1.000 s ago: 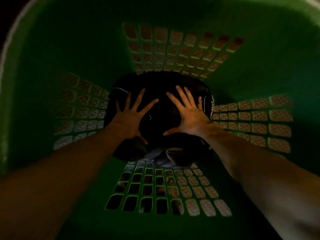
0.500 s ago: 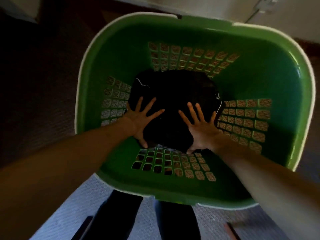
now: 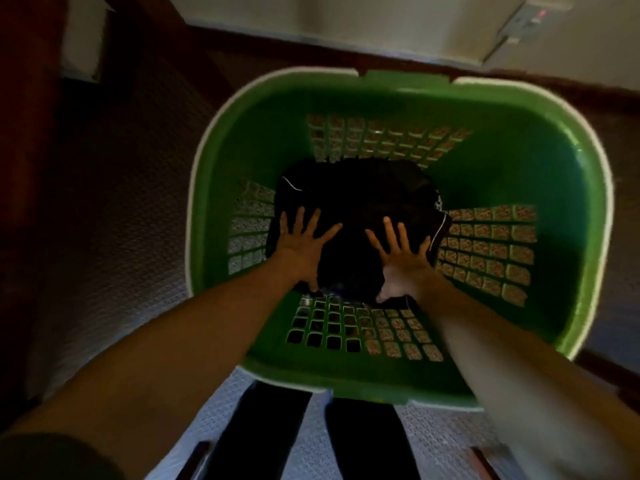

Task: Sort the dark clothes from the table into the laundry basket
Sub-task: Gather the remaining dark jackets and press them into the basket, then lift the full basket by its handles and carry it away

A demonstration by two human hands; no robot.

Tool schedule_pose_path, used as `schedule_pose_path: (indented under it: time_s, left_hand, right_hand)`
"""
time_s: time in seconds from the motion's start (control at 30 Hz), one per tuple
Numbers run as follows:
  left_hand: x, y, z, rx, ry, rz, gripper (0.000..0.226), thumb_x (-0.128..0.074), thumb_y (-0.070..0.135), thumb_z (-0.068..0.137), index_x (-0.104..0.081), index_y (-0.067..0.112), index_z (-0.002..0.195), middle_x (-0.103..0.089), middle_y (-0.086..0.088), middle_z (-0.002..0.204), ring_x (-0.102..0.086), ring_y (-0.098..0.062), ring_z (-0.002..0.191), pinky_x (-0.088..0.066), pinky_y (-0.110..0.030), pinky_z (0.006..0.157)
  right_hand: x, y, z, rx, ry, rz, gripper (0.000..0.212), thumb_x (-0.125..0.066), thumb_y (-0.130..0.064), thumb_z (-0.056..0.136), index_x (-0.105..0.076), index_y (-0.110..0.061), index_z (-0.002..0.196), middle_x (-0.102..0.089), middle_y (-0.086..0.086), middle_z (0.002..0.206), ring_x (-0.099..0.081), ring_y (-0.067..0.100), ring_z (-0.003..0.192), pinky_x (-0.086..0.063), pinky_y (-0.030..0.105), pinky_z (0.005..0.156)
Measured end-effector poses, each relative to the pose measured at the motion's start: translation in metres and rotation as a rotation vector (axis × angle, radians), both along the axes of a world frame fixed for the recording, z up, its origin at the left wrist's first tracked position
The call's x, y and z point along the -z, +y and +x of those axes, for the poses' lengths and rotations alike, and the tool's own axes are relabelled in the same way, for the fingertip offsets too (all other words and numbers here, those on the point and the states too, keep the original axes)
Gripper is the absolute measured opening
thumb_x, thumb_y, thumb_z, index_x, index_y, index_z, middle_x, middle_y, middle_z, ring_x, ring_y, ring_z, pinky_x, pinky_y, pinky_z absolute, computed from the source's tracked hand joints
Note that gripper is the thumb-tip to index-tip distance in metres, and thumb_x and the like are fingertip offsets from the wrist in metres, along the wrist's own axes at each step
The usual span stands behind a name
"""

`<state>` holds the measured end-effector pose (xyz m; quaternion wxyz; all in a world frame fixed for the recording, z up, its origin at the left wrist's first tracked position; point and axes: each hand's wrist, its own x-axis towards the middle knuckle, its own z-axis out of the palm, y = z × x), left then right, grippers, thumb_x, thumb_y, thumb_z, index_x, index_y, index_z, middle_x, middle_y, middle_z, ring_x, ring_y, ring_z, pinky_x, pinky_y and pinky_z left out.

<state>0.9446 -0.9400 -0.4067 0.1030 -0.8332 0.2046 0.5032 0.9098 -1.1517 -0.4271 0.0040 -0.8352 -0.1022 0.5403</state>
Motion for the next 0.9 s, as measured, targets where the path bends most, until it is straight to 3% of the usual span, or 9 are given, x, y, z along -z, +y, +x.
schedule_pose_path:
  time_s: [0.1,0.23,0.37,0.43,0.5,0.57,0.67,0.73,0.9]
  left_hand:
    - [-0.057,0.010,0.004,-0.148,-0.079,-0.290,0.126,-0.083,0.048,0.073,0.006,0.034,0.160,0.015,-0.015,0.167,0.013,-0.037,0.154,0.001,-0.066,0.120]
    - [-0.135,0.037,-0.003,-0.430,-0.489,-0.741,0.073,-0.074,0.036,0.081,-0.045,0.019,0.146,-0.010,-0.011,0.168,-0.011,-0.031,0.155,-0.024,-0.058,0.120]
    - [-0.197,0.075,0.001,-0.601,-0.772,-0.619,0.069,-0.077,0.034,0.077,-0.051,0.018,0.138,-0.021,-0.014,0.164,-0.023,-0.035,0.149,-0.029,-0.049,0.117]
    - [-0.210,0.092,0.002,-0.791,-0.684,-0.467,0.090,-0.083,0.035,0.074,-0.037,0.020,0.149,-0.012,-0.013,0.167,-0.020,-0.039,0.149,-0.028,-0.054,0.116]
    - [-0.214,0.100,0.001,-1.117,-0.446,-0.384,0.109,-0.086,0.035,0.075,-0.017,0.026,0.159,-0.007,-0.010,0.169,-0.017,-0.037,0.152,-0.025,-0.054,0.119]
    - [-0.222,0.099,-0.002,-1.496,-0.181,-0.386,0.112,-0.084,0.033,0.079,-0.008,0.024,0.161,-0.015,-0.011,0.167,-0.026,-0.035,0.150,-0.031,-0.052,0.118]
    - [-0.238,0.084,-0.011,-1.841,0.153,-0.497,0.069,-0.069,0.035,0.092,-0.042,0.012,0.151,-0.058,-0.019,0.137,-0.064,-0.034,0.113,-0.054,-0.048,0.095]
    - [-0.247,0.075,-0.019,-1.923,0.199,-0.581,0.044,-0.061,0.033,0.097,-0.060,0.010,0.134,-0.069,-0.020,0.114,-0.069,-0.032,0.091,-0.058,-0.040,0.072]
    - [-0.259,0.075,-0.030,-1.967,0.080,-0.576,0.045,-0.069,0.035,0.089,-0.067,0.009,0.126,-0.070,-0.025,0.114,-0.070,-0.039,0.097,-0.059,-0.052,0.084]
  right_hand:
    - [-0.045,-0.005,0.023,0.304,0.092,0.158,0.123,-0.082,-0.063,0.065,-0.009,-0.035,0.160,0.003,0.004,0.168,-0.001,0.038,0.154,-0.005,0.072,0.117]
    - [-0.114,-0.027,0.028,0.895,-0.366,0.338,0.061,-0.080,-0.033,0.082,-0.057,-0.015,0.136,-0.045,0.015,0.145,-0.043,0.033,0.137,-0.035,0.044,0.116]
    - [-0.185,-0.064,0.016,1.463,-0.718,0.410,0.018,-0.066,-0.003,0.088,-0.066,-0.002,0.106,-0.065,0.007,0.094,-0.063,-0.001,0.081,-0.049,0.022,0.084]
    - [-0.214,-0.081,0.009,1.526,-0.854,0.307,0.009,-0.063,-0.001,0.087,-0.063,-0.006,0.096,-0.066,0.010,0.090,-0.063,0.008,0.081,-0.050,0.025,0.081]
    - [-0.233,-0.094,0.001,1.466,-0.901,0.147,0.014,-0.067,-0.015,0.087,-0.060,-0.009,0.097,-0.062,0.018,0.107,-0.058,0.029,0.103,-0.044,0.036,0.094]
    - [-0.247,-0.100,-0.009,1.485,-0.729,0.040,0.034,-0.069,-0.028,0.088,-0.059,-0.009,0.115,-0.055,0.020,0.127,-0.050,0.038,0.121,-0.040,0.043,0.104]
    - [-0.253,-0.099,-0.027,1.691,-0.390,0.169,0.034,-0.069,-0.026,0.090,-0.058,-0.016,0.121,-0.062,0.018,0.124,-0.060,0.038,0.112,-0.050,0.053,0.100]
    - [-0.256,-0.099,-0.034,1.746,-0.356,0.243,0.030,-0.068,-0.022,0.089,-0.060,-0.019,0.118,-0.065,0.015,0.117,-0.064,0.035,0.103,-0.055,0.051,0.093]
    - [-0.284,-0.104,-0.032,1.839,-0.340,0.367,0.023,-0.064,-0.012,0.092,-0.058,-0.017,0.113,-0.062,0.010,0.097,-0.060,0.030,0.090,-0.050,0.036,0.076]
